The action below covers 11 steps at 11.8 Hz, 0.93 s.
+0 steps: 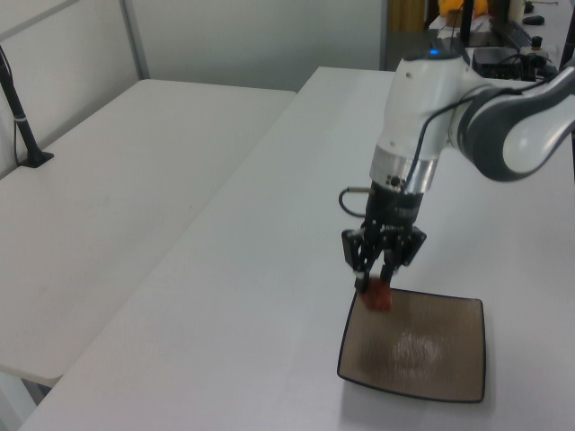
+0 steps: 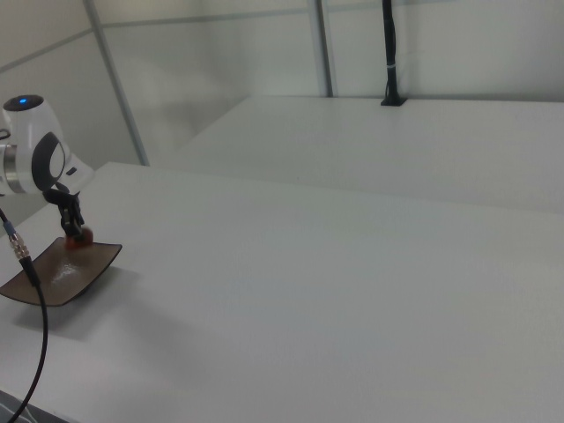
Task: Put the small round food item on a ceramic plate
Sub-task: 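Carry the red food item over the brown square plate and lower it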
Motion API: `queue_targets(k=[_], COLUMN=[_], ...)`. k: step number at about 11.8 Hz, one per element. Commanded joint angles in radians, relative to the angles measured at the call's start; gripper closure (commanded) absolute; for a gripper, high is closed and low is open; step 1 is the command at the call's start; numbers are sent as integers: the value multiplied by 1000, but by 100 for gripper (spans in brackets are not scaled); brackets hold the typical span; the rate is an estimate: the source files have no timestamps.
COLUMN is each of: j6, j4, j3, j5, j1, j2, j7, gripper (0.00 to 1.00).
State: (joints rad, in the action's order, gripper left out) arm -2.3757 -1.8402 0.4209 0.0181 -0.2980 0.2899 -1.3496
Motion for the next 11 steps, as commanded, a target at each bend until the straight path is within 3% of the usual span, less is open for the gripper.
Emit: queue_targets(k=[1,7,9,11], j6=[-19,-7,57,229], j4=[21,33,29,29], j3=[12,13,13,13], j5=[-33,-58,-101,-186], j1=[-39,-32,-29,-13], j2=[29,12,-12,-55], j7=[-16,27,157,418], gripper=[0,0,0,0])
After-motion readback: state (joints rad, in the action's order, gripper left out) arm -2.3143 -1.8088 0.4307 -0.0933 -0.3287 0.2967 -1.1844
